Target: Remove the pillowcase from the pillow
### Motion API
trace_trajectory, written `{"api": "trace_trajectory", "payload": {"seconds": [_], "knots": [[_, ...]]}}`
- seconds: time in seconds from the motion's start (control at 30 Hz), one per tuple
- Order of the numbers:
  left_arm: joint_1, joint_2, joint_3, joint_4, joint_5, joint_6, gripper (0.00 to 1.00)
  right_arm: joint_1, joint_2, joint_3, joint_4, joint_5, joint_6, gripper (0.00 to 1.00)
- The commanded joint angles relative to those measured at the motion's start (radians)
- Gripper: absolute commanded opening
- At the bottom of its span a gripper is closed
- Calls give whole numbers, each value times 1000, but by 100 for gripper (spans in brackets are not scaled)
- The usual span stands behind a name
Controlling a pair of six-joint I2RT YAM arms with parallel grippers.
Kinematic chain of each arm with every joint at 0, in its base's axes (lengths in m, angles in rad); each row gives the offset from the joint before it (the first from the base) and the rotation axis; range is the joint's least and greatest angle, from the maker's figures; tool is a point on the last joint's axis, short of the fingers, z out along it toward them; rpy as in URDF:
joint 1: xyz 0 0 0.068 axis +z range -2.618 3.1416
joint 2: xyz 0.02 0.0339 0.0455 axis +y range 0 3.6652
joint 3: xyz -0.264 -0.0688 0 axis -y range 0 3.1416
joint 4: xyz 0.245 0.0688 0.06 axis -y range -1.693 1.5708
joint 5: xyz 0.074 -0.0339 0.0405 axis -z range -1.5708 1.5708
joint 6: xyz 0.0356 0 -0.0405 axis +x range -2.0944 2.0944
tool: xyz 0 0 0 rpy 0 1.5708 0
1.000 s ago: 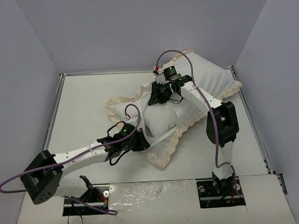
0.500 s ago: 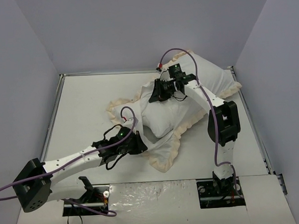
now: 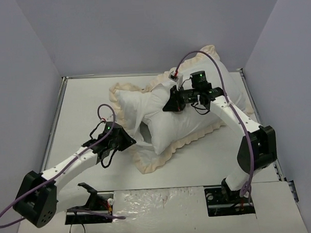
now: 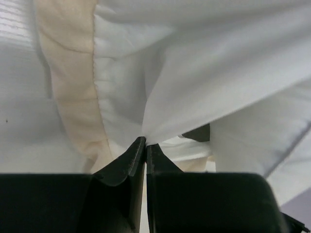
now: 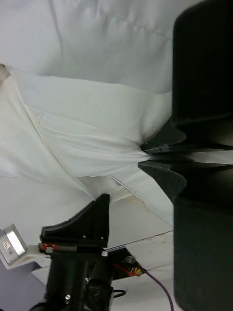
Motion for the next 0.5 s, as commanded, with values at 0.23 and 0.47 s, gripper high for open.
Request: {"api": "trace_trajectory", "payload": {"seconds": [0.23, 0.47], "knots": [[38, 297, 256, 91, 49, 79, 17, 137, -162, -219, -62, 284, -224, 0], [35, 173, 248, 49, -3, 156, 46, 141, -121, -205, -61, 384, -233, 0]]}}
